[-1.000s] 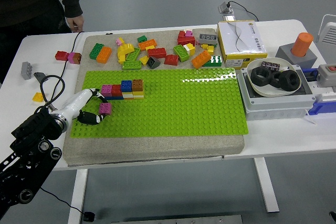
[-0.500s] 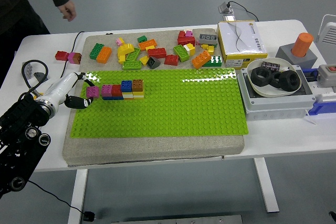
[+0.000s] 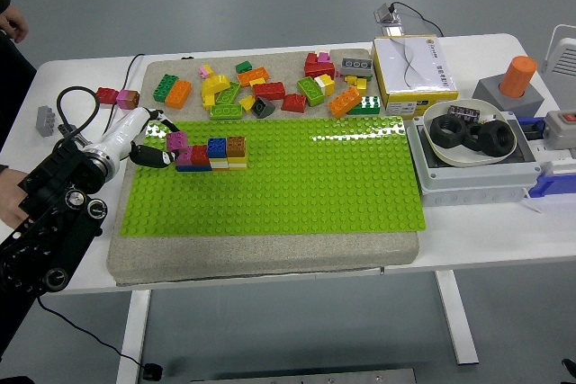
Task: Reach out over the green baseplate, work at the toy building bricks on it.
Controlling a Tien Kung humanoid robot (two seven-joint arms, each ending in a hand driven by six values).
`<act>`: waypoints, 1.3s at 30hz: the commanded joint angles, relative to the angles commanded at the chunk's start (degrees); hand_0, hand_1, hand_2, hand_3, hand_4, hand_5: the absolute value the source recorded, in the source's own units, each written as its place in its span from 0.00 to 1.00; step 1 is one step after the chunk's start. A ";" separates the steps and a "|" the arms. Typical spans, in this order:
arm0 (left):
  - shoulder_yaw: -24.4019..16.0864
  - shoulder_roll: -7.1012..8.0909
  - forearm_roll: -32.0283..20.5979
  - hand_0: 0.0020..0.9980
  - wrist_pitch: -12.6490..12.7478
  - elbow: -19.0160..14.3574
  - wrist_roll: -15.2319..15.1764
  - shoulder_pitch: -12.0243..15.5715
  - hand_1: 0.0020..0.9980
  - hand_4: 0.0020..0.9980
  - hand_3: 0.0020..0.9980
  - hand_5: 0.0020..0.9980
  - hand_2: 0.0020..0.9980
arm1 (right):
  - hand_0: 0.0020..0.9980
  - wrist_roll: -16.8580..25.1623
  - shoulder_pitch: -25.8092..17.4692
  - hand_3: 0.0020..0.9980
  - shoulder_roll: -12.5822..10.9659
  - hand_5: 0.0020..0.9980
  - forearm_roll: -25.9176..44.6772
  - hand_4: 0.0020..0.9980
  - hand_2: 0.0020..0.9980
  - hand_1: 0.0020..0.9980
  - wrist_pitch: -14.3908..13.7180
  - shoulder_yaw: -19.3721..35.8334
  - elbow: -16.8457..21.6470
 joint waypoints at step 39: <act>0.96 -3.19 -0.23 1.00 0.90 3.32 -1.06 -0.86 0.97 0.62 0.49 0.00 0.96 | 0.58 -0.01 0.16 0.65 0.25 0.73 0.53 0.64 0.62 0.56 0.03 -0.12 0.00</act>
